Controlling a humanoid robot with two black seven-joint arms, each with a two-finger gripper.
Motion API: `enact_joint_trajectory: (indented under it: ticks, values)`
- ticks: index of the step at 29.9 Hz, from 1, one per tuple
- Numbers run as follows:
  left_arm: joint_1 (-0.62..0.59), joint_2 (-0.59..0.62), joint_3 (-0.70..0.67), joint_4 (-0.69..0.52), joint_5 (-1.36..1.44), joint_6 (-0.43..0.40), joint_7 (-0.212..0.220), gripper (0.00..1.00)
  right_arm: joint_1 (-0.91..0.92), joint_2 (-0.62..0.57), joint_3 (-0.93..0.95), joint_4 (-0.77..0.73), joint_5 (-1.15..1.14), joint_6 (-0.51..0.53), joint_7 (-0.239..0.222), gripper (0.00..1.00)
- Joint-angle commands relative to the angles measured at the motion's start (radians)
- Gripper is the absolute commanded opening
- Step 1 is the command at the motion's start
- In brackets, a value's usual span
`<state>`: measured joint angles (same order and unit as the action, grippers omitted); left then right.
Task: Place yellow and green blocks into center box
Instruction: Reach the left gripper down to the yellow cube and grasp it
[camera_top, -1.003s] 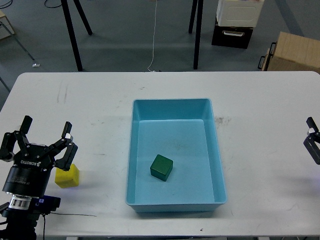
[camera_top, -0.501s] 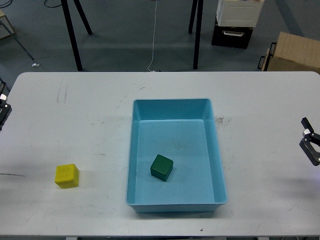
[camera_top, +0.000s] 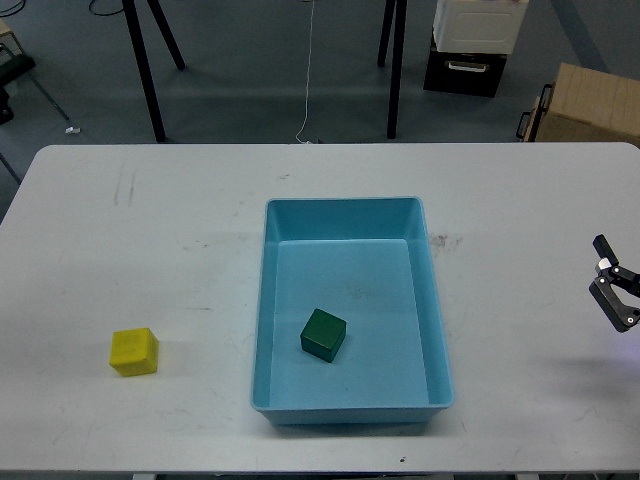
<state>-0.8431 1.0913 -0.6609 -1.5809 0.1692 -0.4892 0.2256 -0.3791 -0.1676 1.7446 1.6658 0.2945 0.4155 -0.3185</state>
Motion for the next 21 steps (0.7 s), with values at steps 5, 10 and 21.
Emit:
enact_joint_trajectory:
  ticks: [5,10,21]
  values:
    - [-0.545,-0.148,0.705,-0.004,0.117,0.000,0.029,1.00,-0.011,0.025,-0.023,0.000,0.000,0.035,0.001,1.00]
    - [-0.730,-0.165,0.987,-0.137,0.335,0.000,0.054,1.00,-0.012,0.030,-0.024,-0.001,0.000,0.037,0.002,1.00]
    - [-0.818,-0.206,1.319,-0.116,0.662,0.000,0.054,1.00,-0.015,0.057,-0.025,-0.040,0.000,0.072,0.001,1.00]
